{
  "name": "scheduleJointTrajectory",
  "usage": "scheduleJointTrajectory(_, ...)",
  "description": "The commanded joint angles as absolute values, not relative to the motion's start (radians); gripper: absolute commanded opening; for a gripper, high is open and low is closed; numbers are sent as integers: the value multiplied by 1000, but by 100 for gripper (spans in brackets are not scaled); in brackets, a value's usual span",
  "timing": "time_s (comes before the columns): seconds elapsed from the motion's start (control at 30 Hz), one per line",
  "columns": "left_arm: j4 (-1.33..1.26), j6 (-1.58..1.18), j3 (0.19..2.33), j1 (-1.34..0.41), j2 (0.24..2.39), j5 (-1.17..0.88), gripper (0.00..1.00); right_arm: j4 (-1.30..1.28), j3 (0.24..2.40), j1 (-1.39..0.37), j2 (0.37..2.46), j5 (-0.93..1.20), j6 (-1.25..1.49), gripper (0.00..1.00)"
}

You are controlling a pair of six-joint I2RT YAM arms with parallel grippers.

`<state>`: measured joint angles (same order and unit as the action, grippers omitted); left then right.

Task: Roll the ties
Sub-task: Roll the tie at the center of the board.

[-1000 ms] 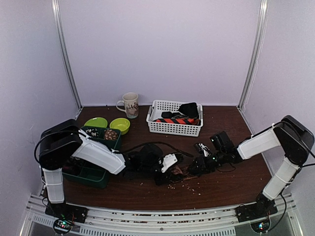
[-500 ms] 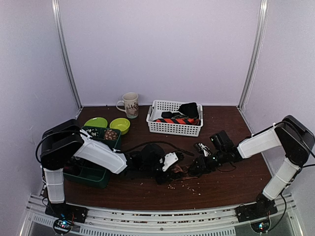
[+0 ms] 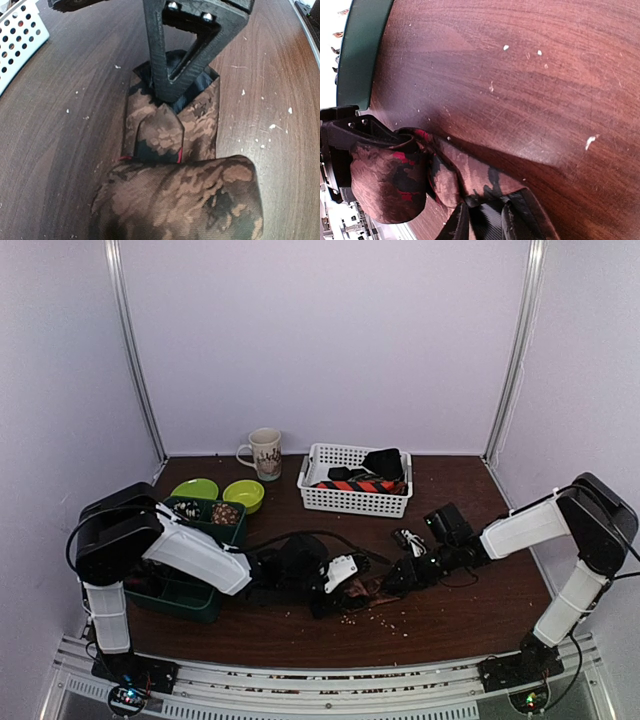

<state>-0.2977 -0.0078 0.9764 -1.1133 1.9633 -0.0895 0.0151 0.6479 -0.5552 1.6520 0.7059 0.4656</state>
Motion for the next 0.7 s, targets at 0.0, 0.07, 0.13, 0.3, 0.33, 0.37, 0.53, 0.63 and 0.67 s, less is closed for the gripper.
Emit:
scheduleJointTrajectory(0.0, -132, 23, 924, -1100, 1944, -92, 38, -146, 613, -549, 1712, 522, 442, 24)
scheduleJointTrajectory(0.07, -127, 22, 918, -1099, 1944, -79, 39, -148, 614, -548, 1713, 520, 442, 24)
scheduleJointTrajectory(0.13, -122, 17, 917, -1098, 1943, -70, 40, -150, 616, -549, 1717, 520, 442, 24)
scheduleJointTrajectory(0.3, -117, 6, 910, -1097, 1941, -56, 44, -150, 614, -549, 1715, 516, 443, 24)
scheduleJointTrajectory(0.33, -121, 4, 905, -1097, 1937, -51, 44, -150, 614, -549, 1716, 516, 444, 24)
scheduleJointTrajectory(0.37, -125, 0, 900, -1097, 1933, -44, 44, -151, 614, -549, 1715, 517, 443, 24)
scheduleJointTrajectory(0.53, -161, -12, 864, -1089, 1890, -36, 42, -152, 617, -549, 1719, 514, 443, 24)
scheduleJointTrajectory(0.63, -157, 0, 865, -1088, 1887, -42, 36, -154, 620, -549, 1717, 521, 440, 24)
scheduleJointTrajectory(0.67, -149, 3, 876, -1088, 1892, -43, 35, -148, 620, -549, 1711, 527, 441, 24)
